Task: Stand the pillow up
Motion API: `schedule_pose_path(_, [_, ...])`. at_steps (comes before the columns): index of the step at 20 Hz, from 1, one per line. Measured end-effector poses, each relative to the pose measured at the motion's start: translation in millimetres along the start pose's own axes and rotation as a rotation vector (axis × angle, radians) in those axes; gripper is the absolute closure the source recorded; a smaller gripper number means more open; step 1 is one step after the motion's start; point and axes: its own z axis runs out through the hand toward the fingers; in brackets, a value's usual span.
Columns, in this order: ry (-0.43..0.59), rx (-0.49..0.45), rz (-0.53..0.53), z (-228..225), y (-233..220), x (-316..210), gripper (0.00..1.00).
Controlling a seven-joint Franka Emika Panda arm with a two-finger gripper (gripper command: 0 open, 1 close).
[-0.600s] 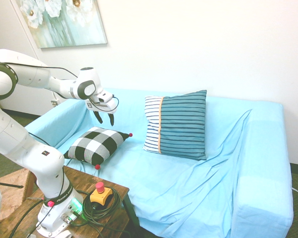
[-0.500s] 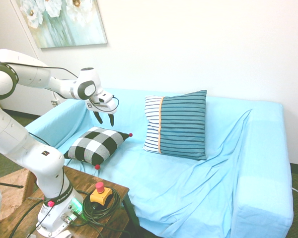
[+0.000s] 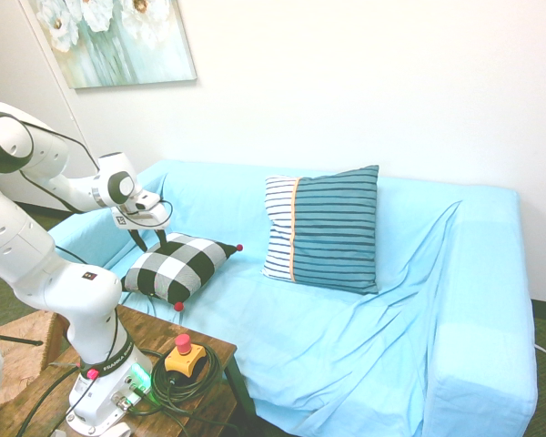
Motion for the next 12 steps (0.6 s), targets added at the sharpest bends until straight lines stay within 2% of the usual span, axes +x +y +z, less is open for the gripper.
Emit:
schedule_pose_path(4, [-0.022, -0.034, -0.064, 43, -23, -58, 0.0])
schedule_pose_path(7, [-0.03, -0.045, -0.068, 76, -39, -91, 0.0])
schedule_pose_path(12, [-0.067, -0.028, -0.013, 128, -52, -97, 0.0])
